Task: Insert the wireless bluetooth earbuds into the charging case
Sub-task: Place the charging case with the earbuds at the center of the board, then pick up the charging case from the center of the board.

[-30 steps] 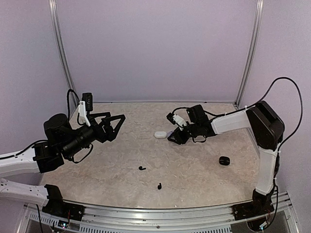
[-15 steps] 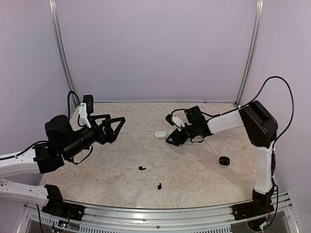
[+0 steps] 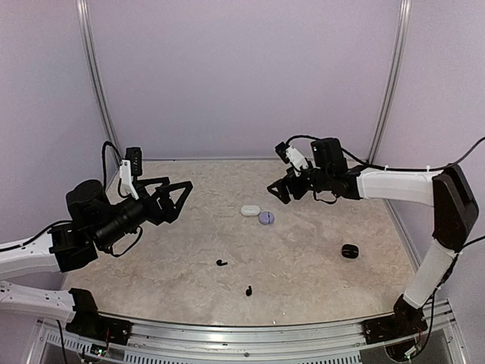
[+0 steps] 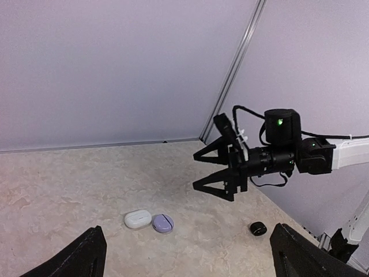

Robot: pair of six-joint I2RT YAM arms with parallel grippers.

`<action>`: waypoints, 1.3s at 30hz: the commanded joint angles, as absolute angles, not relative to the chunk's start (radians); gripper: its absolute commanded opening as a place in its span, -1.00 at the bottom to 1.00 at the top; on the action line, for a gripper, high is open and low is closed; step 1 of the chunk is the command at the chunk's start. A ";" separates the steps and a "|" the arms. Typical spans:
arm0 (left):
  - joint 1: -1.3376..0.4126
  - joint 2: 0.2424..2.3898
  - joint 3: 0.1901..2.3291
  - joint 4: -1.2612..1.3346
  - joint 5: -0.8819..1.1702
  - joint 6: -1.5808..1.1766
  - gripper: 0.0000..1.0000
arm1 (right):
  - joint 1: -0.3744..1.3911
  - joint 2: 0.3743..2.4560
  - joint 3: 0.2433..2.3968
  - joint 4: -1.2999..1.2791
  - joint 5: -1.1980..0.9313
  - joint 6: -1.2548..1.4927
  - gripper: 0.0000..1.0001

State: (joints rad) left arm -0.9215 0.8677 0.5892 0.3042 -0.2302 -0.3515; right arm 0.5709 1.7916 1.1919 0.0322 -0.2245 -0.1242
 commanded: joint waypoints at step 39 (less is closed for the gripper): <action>-0.914 0.896 0.565 0.322 -0.268 -0.388 0.98 | 0.338 1.347 0.667 -0.499 0.083 0.676 0.61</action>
